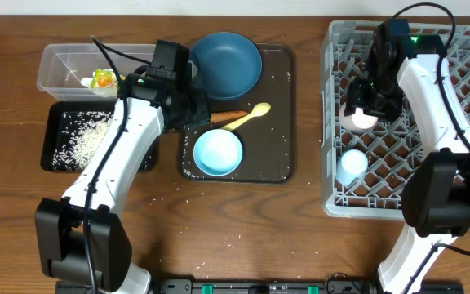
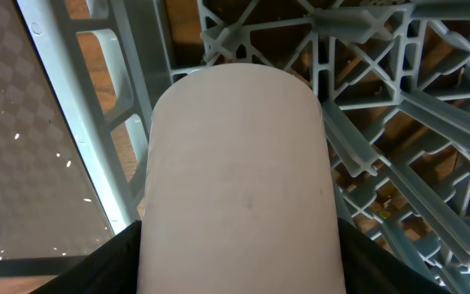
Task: Sort waste into correct bins and load items into the dishwasher rack
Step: 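Lower the pink cup into the rack with the right gripper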
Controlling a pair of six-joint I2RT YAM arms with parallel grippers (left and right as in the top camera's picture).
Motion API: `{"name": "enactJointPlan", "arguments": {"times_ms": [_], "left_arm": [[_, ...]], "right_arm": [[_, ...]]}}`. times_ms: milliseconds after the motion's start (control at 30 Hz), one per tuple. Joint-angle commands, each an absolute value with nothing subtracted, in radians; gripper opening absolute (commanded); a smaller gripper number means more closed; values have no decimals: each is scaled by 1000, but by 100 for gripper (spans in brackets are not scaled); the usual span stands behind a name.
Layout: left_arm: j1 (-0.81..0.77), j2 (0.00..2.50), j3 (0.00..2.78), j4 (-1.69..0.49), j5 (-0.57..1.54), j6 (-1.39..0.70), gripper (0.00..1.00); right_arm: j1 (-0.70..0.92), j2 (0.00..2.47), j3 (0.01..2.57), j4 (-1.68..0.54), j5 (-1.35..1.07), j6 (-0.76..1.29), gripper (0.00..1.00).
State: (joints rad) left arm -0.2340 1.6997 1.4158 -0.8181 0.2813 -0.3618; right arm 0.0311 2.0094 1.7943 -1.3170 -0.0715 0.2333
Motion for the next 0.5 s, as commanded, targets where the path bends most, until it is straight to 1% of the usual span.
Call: {"name": "enactJointPlan", "arguments": {"times_ms": [0, 33, 167, 267, 467], "left_arm": [[-235, 1695, 1409, -826, 267, -348, 34], [-235, 1695, 1409, -827, 267, -348, 34], [-235, 1695, 1409, -831, 268, -348, 34], [-235, 1695, 1409, -834, 268, -348, 34], [-235, 1695, 1409, -834, 268, -348, 34]], "right_arm": [[43, 2028, 1819, -1320, -76, 219, 62], [40, 2032, 1819, -1320, -76, 219, 64], [41, 2038, 1819, -1316, -76, 211, 86], [35, 2038, 1830, -1321, -80, 212, 99], [23, 2036, 1921, -1364, -110, 211, 99]]}}
